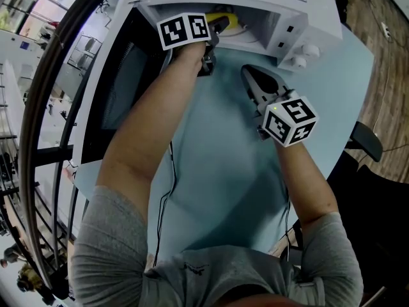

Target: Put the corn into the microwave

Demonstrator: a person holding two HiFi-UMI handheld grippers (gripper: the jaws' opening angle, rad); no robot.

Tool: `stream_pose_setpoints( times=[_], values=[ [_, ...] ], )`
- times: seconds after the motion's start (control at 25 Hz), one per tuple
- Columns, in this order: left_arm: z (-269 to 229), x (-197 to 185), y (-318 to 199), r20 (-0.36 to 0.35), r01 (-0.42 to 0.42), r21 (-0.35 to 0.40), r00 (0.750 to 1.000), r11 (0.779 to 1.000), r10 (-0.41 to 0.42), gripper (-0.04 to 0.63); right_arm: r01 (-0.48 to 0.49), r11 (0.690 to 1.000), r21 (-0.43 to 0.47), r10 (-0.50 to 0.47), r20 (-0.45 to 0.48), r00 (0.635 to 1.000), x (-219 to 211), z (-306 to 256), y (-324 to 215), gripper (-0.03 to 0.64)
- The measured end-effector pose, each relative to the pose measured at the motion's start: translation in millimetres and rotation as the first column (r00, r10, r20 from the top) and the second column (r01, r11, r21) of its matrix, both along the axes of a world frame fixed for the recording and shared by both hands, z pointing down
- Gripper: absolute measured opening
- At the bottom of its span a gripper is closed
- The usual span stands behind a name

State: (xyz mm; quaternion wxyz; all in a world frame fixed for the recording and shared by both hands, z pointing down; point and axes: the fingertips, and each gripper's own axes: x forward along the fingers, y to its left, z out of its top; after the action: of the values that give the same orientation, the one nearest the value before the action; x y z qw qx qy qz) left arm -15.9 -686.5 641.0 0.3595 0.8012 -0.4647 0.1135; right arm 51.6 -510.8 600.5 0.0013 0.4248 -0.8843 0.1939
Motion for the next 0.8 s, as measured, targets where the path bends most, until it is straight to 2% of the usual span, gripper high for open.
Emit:
stream_pose_setpoints(
  times=[0.32,0.56,0.8],
  values=[
    [1.2,-8.1,9.1,-0.016,0.002,-0.011,1.000,1.000,-0.002,0.393,0.013,1.000,0.003,-0.013,-0.002,1.000,-4.9,-1.4,2.8,0.018],
    [-0.7,-11.3,17.5,-0.010,-0.019,0.057,1.000,0.998,0.020,0.393,0.018,1.000,0.002,-0.018,0.001,1.000,-7.4,-2.0,3.7,0.018],
    [-5.2,-14.9,27.4,-0.034,0.008,0.071,0.999,0.997,-0.005,0.393,0.021,1.000,-0.004,-0.021,0.000,1.000,-11.0,0.4,5.6,0.018]
  ],
)
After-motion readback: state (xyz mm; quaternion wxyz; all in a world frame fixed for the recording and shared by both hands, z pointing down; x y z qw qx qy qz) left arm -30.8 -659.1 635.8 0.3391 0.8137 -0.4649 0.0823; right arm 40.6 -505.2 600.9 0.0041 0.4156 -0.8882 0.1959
